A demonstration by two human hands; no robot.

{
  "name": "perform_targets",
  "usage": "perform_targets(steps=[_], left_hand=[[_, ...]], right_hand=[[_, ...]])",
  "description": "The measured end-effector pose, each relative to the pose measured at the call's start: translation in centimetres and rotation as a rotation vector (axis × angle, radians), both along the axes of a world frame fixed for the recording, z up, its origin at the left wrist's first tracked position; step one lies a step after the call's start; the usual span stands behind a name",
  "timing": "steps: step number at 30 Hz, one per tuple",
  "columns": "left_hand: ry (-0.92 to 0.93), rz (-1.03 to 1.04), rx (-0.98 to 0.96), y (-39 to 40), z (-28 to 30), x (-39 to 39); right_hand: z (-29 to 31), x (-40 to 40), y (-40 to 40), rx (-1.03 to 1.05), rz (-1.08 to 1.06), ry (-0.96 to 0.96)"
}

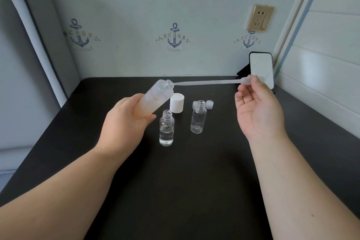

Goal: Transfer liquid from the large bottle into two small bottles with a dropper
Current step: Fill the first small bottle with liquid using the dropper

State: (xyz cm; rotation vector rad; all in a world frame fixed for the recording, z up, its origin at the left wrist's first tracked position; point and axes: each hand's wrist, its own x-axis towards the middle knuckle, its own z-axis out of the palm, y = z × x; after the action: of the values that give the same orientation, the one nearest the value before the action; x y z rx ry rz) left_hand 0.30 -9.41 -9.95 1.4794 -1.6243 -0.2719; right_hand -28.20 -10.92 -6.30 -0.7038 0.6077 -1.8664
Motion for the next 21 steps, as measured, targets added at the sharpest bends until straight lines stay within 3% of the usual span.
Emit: perform_targets(steps=[21], left_hand=[[-0.128, -0.038, -0.098, -0.2, -0.4, -0.3]], right_hand=[[0.1, 2.2, 1.0, -0.069, 0.156, 0.378]])
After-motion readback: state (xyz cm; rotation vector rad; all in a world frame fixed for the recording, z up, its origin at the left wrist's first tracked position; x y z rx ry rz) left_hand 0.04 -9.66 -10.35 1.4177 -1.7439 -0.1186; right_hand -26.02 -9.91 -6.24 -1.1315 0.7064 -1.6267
